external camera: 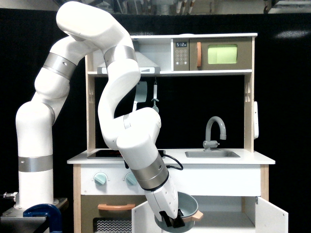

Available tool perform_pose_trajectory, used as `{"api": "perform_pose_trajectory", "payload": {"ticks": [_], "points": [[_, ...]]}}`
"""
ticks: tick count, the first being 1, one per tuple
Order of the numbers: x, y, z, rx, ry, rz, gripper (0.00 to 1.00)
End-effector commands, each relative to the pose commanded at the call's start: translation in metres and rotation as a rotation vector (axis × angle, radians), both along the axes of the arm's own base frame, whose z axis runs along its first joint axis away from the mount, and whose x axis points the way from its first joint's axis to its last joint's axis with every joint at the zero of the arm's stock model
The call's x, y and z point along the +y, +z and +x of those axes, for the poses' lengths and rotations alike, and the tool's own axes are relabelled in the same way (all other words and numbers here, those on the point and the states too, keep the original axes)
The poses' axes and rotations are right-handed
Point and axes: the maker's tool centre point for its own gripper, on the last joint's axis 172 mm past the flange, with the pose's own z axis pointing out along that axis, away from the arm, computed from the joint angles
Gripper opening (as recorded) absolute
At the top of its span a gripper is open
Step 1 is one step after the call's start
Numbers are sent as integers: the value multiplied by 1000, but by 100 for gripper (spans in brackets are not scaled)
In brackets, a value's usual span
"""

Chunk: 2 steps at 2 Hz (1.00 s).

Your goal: Put the bowl inside the kitchen cabinet

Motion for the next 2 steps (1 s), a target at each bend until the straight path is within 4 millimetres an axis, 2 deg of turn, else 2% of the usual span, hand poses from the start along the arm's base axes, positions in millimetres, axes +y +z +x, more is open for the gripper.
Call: {"api": "perform_pose_trajectory", "payload": {"ticks": [1, 2], "points": [[34, -18, 28, 0, 0, 0, 0], [82, -40, 48, 0, 0, 0, 0]]}}
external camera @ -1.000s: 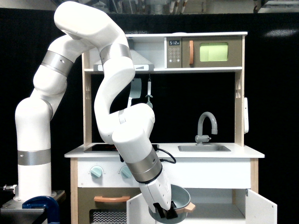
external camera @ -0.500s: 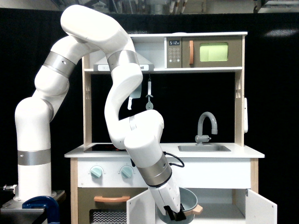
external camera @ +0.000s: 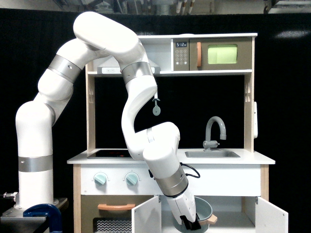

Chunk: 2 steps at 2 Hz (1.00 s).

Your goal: Put the bowl inside the kitchen cabinet

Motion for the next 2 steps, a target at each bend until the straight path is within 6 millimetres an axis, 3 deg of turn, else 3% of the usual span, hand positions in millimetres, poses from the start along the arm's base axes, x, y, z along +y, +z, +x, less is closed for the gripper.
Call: {"api": "perform_pose_trajectory", "payload": {"ticks": [2], "points": [[57, -29, 22, 0, 0, 0, 0]]}}
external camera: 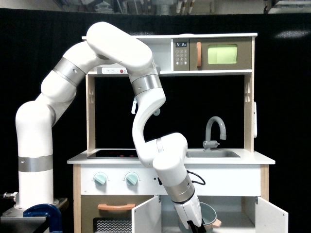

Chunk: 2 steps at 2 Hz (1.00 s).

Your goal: Put the bowl inside the kitchen cabinet

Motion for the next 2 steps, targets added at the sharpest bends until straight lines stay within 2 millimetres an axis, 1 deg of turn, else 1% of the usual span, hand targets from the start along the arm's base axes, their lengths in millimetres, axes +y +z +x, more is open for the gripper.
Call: {"api": "perform_pose_trajectory", "payload": {"ticks": [1, 2], "points": [[39, -7, -1, 0, 0, 0, 0], [55, -9, 1, 0, 0, 0, 100]]}}
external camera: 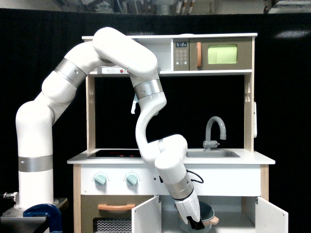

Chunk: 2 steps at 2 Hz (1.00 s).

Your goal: Put the bowl inside the kitchen cabinet

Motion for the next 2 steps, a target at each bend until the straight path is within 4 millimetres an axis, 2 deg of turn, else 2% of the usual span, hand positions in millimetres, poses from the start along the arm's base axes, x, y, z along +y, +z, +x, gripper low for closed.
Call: {"api": "perform_pose_trajectory", "payload": {"ticks": [1, 2], "points": [[-7, -3, -8, 0, 0, 0, 100], [-2, -4, -14, 0, 0, 0, 100]]}}
